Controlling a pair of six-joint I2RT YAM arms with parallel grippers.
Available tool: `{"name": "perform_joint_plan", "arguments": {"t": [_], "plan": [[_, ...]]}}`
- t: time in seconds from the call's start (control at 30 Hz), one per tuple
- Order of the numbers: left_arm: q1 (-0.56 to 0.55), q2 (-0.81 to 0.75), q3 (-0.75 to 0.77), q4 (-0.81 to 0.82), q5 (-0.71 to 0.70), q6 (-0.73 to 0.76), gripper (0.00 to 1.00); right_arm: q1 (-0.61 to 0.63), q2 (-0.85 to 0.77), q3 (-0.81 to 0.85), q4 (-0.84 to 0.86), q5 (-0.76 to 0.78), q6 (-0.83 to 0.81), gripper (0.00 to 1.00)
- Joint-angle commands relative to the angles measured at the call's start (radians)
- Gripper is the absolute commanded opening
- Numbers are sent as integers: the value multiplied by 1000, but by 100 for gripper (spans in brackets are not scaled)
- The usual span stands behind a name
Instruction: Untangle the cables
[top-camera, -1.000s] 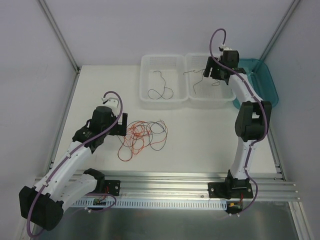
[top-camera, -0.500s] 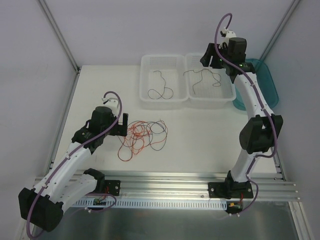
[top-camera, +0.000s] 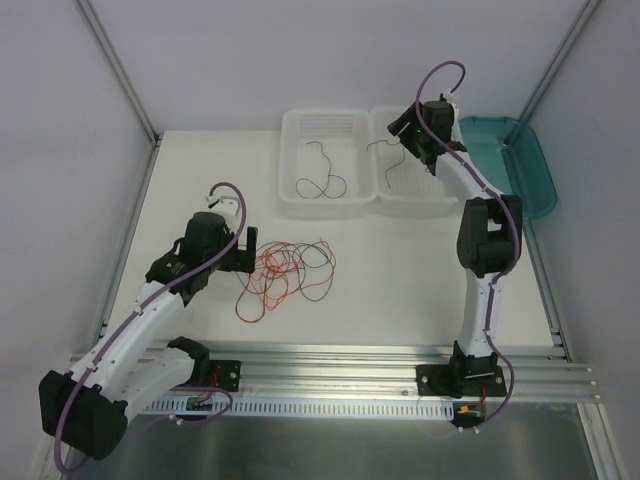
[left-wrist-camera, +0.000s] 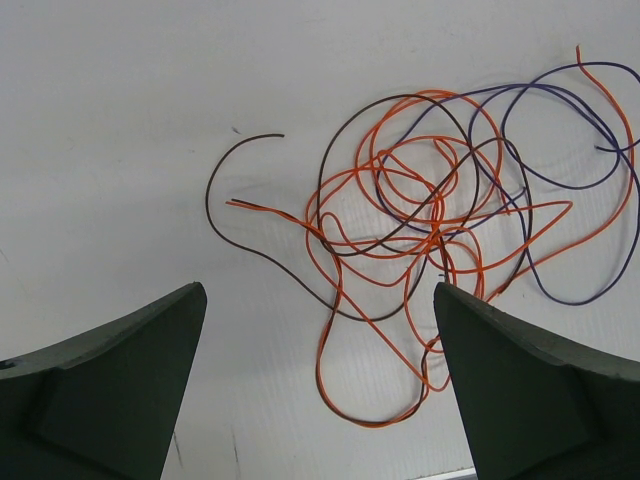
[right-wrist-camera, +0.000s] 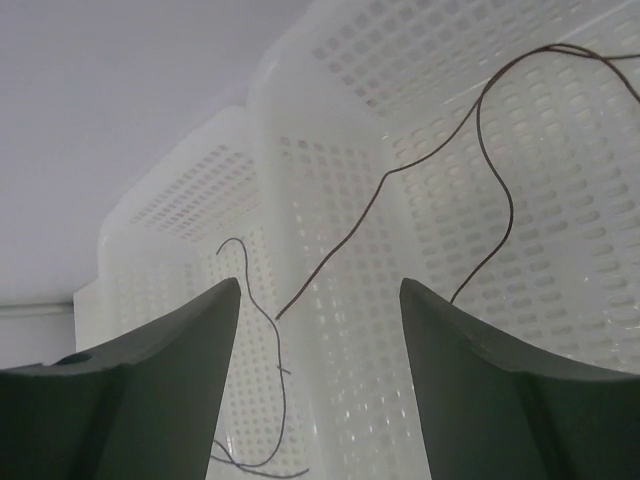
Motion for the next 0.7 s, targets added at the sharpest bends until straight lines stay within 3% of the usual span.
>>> {"name": "perform_joint_plan", "arguments": {"t": [0.0,0.3,0.67], "plan": [[8,16,7,10,0,-14,99,12,84,87,111,78,222,69],[7,40,7,5,-9,-10,99,20,265,188,186,72,350,58],[7,49,9,4,-8,-8,99,20,322,214,253,60,413,49]]}}
